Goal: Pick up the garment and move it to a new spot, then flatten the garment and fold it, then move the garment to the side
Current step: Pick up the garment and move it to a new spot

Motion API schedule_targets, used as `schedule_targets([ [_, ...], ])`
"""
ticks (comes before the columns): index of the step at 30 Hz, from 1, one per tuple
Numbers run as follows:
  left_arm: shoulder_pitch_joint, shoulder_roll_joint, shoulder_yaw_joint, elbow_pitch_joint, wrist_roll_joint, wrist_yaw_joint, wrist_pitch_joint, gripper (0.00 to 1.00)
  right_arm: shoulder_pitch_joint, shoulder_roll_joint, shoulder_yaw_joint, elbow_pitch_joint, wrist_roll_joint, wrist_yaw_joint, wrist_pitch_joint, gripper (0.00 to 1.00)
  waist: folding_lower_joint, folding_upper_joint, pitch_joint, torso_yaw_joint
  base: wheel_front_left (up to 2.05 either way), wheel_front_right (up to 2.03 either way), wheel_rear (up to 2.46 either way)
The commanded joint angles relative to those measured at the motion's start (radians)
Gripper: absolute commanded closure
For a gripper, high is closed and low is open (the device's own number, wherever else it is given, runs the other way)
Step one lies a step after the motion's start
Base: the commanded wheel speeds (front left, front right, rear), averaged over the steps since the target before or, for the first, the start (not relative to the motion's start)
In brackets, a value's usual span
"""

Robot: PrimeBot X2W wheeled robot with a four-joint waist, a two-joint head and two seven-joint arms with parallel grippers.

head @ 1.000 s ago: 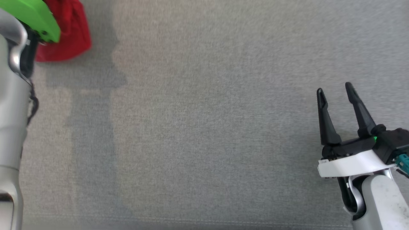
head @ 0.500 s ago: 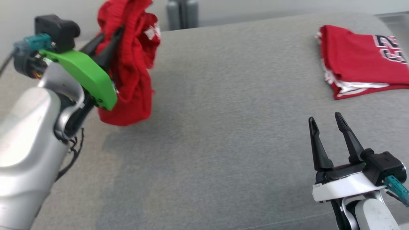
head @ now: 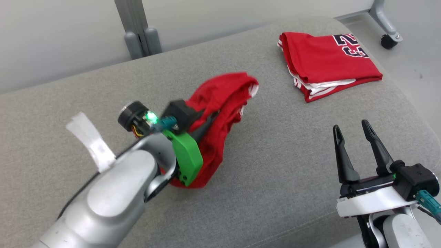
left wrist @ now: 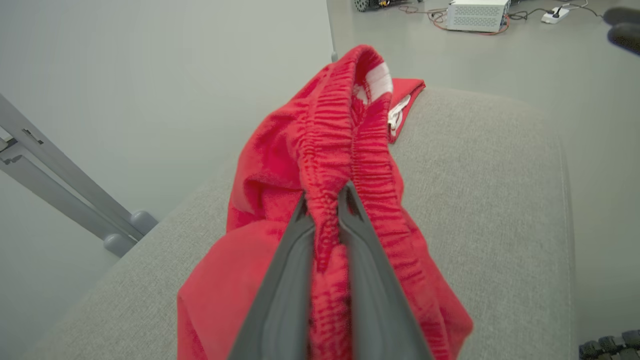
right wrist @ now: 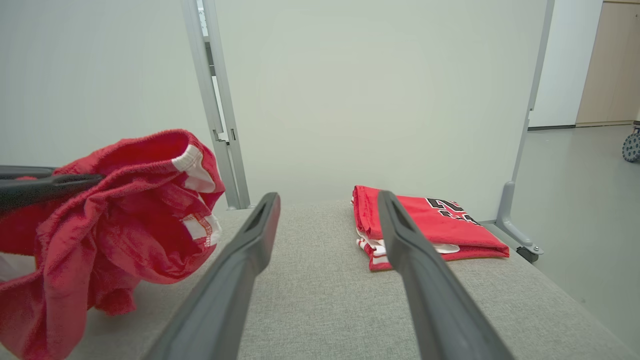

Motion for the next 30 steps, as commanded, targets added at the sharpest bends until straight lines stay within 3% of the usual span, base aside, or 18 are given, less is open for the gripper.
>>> schedule_targets([
  [1,0.017,-0.005,-0.029,0.044,0.03,-0.001,-0.025,1.0,-0.017,0.002,0.005,-0.005,-0.005,-0.002,0.0,0.0,0.0,-0.0001,0.052,0.007,0.0,0.0,0.0],
  [9,0.032,-0.06,-0.144,0.267,-0.037,-0.001,-0.092,1.0,-0.043,0.014,0.006,-0.006,-0.011,-0.002,0.0,0.0,0.0,-0.0001,0.113,0.041,0.0,0.0,0.0],
  [12,0.028,-0.072,-0.145,0.331,-0.031,0.01,-0.133,0.0,-0.04,0.016,0.009,0.0,-0.012,-0.002,0.0,0.0,0.0,-0.0001,0.103,0.066,0.0,0.0,0.0],
  [17,0.07,-0.088,-0.117,0.382,-0.018,0.096,-0.241,0.0,-0.02,0.02,0.021,0.013,-0.007,-0.002,0.0,0.0,0.0,-0.0001,0.051,0.12,0.0,0.0,0.0],
  [22,0.146,-0.06,-0.072,0.357,-0.035,0.184,-0.296,0.0,0.012,0.022,0.033,0.03,0.001,-0.002,0.0,0.0,0.0,-0.0001,-0.016,0.179,0.0,0.0,0.0],
  [27,0.266,-0.021,0.02,0.247,-0.075,0.27,-0.318,0.0,0.051,0.025,0.041,0.044,0.008,-0.002,0.0,0.0,0.0,-0.0001,-0.075,0.223,0.0,0.0,0.0],
  [30,0.375,0.004,0.125,0.089,-0.052,0.347,-0.319,0.0,0.067,0.03,0.04,0.048,0.012,-0.002,0.0,0.0,0.0,-0.0001,-0.096,0.246,0.0,0.0,0.0],
])
